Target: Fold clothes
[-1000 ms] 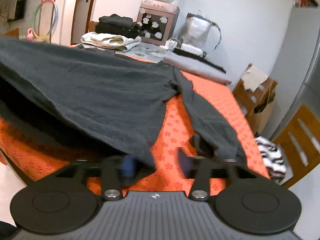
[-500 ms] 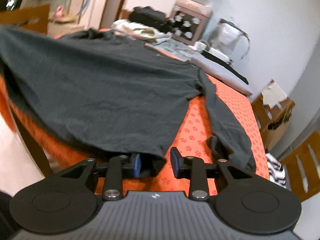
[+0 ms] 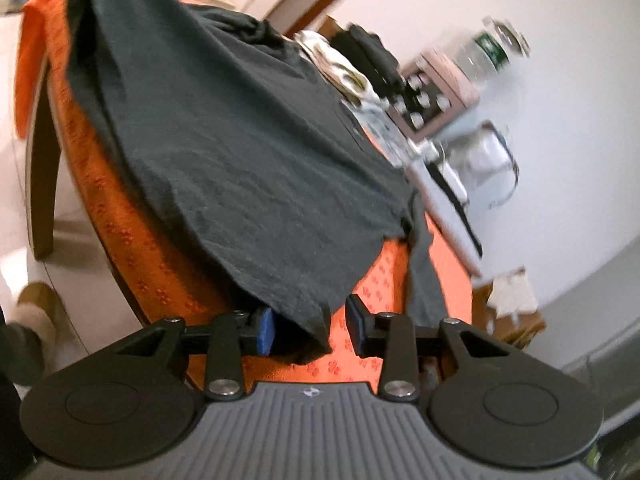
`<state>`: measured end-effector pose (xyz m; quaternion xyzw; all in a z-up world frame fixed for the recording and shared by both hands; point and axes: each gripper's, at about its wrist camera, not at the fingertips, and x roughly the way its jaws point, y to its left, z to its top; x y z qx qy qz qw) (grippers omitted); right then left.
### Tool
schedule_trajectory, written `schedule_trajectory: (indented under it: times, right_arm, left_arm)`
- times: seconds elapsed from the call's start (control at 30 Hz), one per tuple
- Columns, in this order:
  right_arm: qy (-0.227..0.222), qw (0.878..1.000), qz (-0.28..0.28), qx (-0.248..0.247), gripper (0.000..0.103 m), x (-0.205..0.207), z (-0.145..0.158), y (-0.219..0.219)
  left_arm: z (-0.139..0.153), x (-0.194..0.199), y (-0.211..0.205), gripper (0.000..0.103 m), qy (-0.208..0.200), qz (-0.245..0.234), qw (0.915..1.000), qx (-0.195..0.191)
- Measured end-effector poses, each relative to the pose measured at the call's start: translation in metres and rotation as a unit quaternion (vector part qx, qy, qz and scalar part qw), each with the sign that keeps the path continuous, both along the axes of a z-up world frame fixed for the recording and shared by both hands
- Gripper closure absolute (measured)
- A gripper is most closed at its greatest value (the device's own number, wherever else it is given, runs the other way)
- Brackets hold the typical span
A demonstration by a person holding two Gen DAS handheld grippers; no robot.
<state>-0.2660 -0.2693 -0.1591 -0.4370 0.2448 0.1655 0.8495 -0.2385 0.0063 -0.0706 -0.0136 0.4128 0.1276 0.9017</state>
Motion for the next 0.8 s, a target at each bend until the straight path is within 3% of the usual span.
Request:
schedule_trajectory:
  times: [0.23,0.27,0.3,0.33,0.43,0.53,0.67,0.8]
  right_arm:
    - [-0.014,0.994,0.083,-0.074,0.066,-0.015,-0.008,0.013]
    - [-0.012,0.993,0.089,-0.079,0.084,-0.015,-0.009,0.014]
    - [-0.013,0.992,0.091,-0.082,0.096,-0.014,-0.007,0.015]
    - [-0.013,0.993,0.090,-0.073,0.096,-0.014,-0.001,0.014]
    - [-0.017,0.997,0.069,-0.022,0.097,-0.012,0.024,0.006]
    - [-0.019,0.998,0.002,0.068,0.098,-0.007,0.062,-0.019]
    - [-0.010,0.981,-0.092,0.172,0.098,0.000,0.097,-0.061]
    - [0.025,0.956,-0.166,0.239,0.098,0.006,0.098,-0.098]
  left_arm:
    - [-0.008,0.004,-0.002,0.099,0.010,-0.001,0.9999,0.003]
    - [-0.009,0.004,-0.003,0.099,0.010,-0.002,0.9999,0.005]
    - [-0.010,0.004,-0.003,0.099,0.010,-0.002,0.9999,0.007]
    - [-0.011,0.003,-0.004,0.099,0.010,-0.002,0.9999,0.010]
    - [-0.017,0.002,-0.013,0.099,0.009,-0.014,0.9996,0.024]
    - [-0.024,0.002,-0.023,0.099,0.008,-0.027,0.9989,0.038]
    - [-0.034,0.001,-0.036,0.097,0.006,-0.044,0.9974,0.058]
    - [-0.043,0.000,-0.049,0.095,0.005,-0.061,0.9952,0.077]
